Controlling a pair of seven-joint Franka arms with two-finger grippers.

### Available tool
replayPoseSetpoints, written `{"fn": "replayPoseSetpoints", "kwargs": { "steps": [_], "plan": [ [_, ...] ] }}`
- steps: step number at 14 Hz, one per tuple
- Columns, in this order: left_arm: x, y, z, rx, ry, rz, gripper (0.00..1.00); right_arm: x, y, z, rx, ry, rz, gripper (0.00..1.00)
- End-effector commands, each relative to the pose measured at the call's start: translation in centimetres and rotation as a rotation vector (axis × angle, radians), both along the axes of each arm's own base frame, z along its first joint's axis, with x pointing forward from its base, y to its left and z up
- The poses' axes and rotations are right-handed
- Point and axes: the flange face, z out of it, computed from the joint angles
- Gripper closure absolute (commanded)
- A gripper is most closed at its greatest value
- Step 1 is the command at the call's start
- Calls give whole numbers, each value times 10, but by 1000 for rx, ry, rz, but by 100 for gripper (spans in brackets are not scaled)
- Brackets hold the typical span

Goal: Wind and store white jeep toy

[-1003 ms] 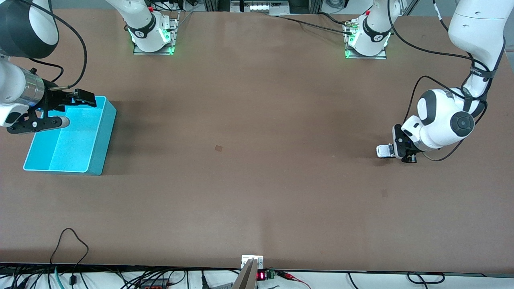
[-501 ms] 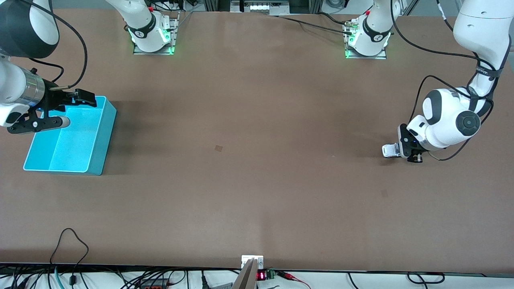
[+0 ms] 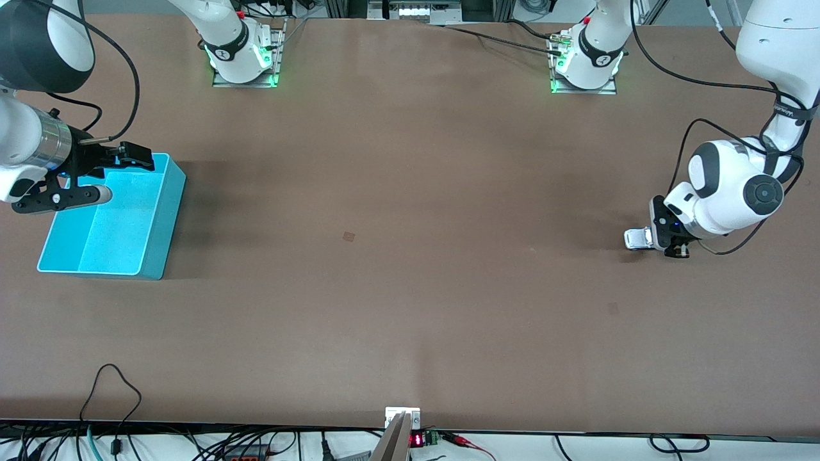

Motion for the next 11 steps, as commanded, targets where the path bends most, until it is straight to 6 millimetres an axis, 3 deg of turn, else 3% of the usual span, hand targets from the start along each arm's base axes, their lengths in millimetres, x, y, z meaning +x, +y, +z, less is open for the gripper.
{"fn": "replayPoseSetpoints", "kwargs": {
  "steps": [1, 11],
  "plan": [
    [-21, 22, -49, -16, 90, -29, 95, -2, 2, 2, 2, 6, 5, 0],
    [-25, 62, -57, -32, 92, -53, 94, -2, 2, 2, 2, 8, 5, 0]
  ]
}}
